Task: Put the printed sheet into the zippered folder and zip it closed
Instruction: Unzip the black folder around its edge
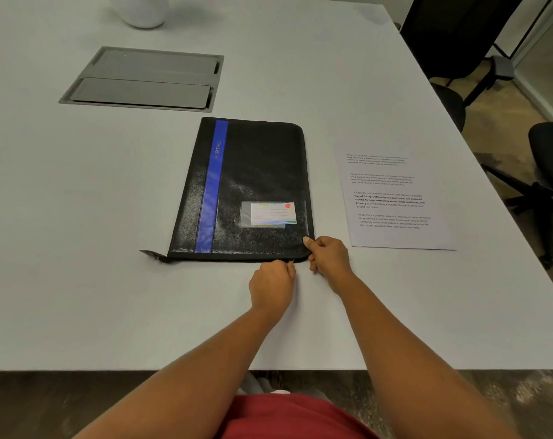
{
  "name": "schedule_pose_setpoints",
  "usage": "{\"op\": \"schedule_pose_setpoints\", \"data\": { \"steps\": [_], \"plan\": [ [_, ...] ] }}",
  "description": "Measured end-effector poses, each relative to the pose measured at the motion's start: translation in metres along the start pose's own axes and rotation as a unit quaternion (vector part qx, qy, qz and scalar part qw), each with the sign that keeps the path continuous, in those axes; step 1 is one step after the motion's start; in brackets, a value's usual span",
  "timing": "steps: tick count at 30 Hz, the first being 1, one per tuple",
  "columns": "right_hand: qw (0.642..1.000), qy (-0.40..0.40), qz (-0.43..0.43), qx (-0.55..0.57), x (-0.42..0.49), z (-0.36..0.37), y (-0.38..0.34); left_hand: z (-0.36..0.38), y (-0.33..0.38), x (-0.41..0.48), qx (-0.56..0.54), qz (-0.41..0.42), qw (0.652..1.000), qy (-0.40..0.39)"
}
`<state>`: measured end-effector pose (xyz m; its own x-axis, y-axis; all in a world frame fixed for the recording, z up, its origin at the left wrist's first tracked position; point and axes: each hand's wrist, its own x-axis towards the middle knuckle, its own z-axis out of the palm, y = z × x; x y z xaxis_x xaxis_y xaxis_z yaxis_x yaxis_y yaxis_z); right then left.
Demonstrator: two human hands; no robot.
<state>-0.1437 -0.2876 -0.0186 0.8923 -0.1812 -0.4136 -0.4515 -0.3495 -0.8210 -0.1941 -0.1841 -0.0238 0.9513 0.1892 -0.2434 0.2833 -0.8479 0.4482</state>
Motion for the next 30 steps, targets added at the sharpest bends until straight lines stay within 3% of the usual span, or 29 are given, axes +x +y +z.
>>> {"op": "schedule_pose_setpoints", "data": {
  "steps": [13,23,30],
  "plan": [
    [0.999,0.008,-0.024,-0.036,0.0004,0.0001,0.0037,-0.0031,0.0029,0.0026,0.007,0.001,1.0,-0.022],
    [1.0,0.002,-0.011,-0.028,0.0023,-0.0001,0.0049,-0.0009,0.0051,0.0024,0.058,0.011,0.998,0.006],
    [1.0,-0.012,-0.014,-0.02,0.0034,-0.0007,0.0063,-0.0012,-0.0038,0.0061,0.13,0.113,0.985,0.032]
  ]
}}
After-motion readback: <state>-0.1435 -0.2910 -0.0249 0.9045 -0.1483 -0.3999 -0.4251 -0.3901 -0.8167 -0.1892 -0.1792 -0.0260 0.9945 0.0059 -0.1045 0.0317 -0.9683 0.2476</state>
